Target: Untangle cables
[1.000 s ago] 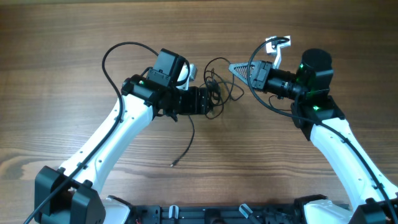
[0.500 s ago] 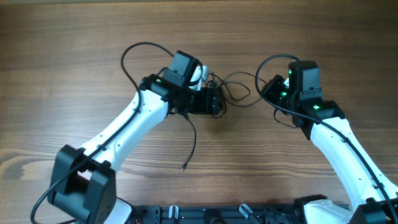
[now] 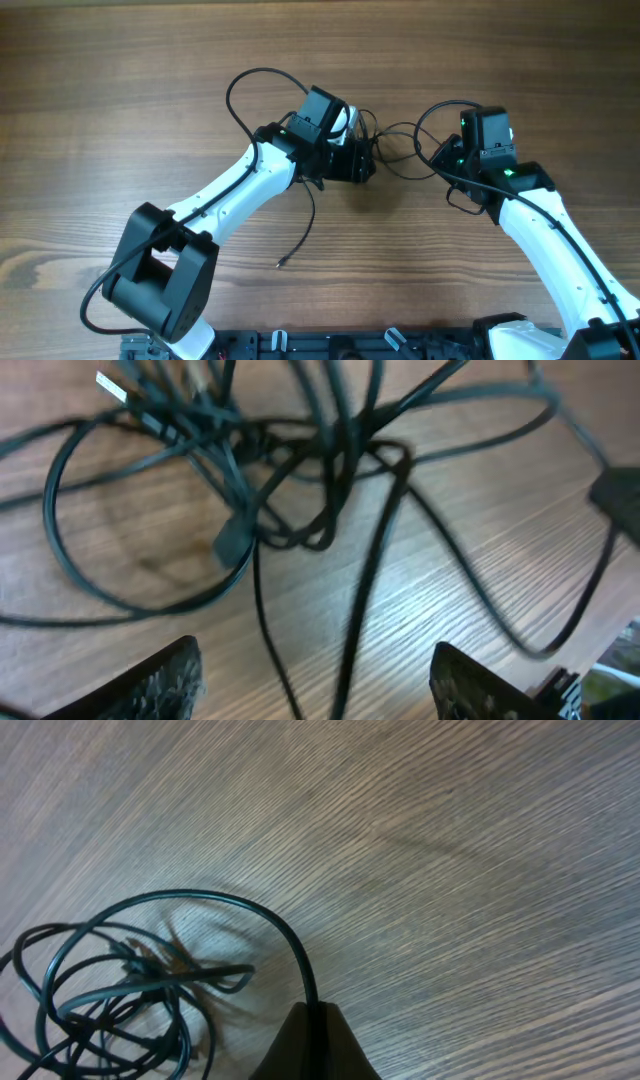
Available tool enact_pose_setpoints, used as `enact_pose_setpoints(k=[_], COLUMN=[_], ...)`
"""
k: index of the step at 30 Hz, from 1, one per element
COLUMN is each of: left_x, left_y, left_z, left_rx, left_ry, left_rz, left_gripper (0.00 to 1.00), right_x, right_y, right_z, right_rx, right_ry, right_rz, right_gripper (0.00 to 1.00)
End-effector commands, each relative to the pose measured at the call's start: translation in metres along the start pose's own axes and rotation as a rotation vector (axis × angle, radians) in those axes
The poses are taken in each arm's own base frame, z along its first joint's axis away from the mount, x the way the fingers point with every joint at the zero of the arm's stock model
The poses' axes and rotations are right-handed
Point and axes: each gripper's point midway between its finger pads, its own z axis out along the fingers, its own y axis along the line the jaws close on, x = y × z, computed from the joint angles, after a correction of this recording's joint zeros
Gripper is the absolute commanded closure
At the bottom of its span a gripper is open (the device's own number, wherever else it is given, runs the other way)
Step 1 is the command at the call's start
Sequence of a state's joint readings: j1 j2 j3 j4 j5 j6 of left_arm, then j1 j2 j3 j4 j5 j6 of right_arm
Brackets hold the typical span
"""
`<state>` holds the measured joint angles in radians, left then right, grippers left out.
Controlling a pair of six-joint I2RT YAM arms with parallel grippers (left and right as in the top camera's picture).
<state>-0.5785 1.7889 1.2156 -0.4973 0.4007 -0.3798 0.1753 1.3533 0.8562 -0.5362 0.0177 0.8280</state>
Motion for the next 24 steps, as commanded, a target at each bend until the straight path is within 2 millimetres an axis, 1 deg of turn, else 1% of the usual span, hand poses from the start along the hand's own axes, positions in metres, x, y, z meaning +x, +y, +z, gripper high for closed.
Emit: enact_pose_setpoints(k=[1,2,4,6,7,9,11,13,14,15,16,19,21,24], left_x=[0.003,0.005,0.007,0.009,0.010,0.012,0.016,0.021,0.021,0.020,0.017,0.007,-0.003,-0.013], left_y=[-0.002,-0.002,-0.002,-0.001,0.006,0.026,0.056,0.101,0.115,0.124,0.137,0.159,0.175,0.186], left_z=[0.012,0.014,0.015,0.015,0.013,0.009,0.001,-0.019,-0.028,-0.036,-0.049,-0.080,-0.110,-0.145], left_rx=[-0.001,-0.002,-0.005,-0.010,-0.028,-0.098,-0.206,-0.348,-0.376,-0.387,-0.397,-0.408,-0.411,-0.400], left_ry=[0.005,0.010,0.019,0.027,0.033,0.044,0.059,0.076,0.077,0.073,0.058,-0.008,-0.086,-0.186], left_rz=[0.022,0.024,0.024,0.020,0.005,-0.031,-0.080,-0.168,-0.205,-0.237,-0.282,-0.361,-0.416,-0.466], left_gripper=[0.38,0.54,0.75,0.91,0.96,0.96,0.96,0.96,0.96,0.96,0.96,0.96,0.96,0.96], right_x=[0.004,0.004,0.004,0.004,0.003,-0.002,-0.009,-0.022,-0.025,-0.027,-0.030,-0.037,-0.043,-0.048], right_y=[0.007,0.007,0.007,0.006,0.005,-0.003,-0.020,-0.053,-0.063,-0.069,-0.077,-0.095,-0.107,-0.120], right_z=[-0.002,-0.002,-0.002,-0.002,-0.002,-0.002,-0.003,-0.011,-0.014,-0.017,-0.019,-0.023,-0.024,-0.026], right_rx=[-0.035,-0.035,-0.033,-0.030,-0.024,0.020,0.114,0.292,0.343,0.373,0.404,0.447,0.462,0.477], right_ry=[0.026,0.027,0.028,0.028,0.021,-0.009,-0.057,-0.140,-0.162,-0.172,-0.185,-0.195,-0.196,-0.189], right_rz=[-0.017,-0.017,-0.018,-0.026,-0.052,-0.081,-0.098,-0.112,-0.114,-0.111,-0.088,-0.012,0.033,0.086], right_gripper=[0.96,0.96,0.96,0.96,0.96,0.96,0.96,0.96,0.96,0.96,0.96,0.96,0.96,0.96])
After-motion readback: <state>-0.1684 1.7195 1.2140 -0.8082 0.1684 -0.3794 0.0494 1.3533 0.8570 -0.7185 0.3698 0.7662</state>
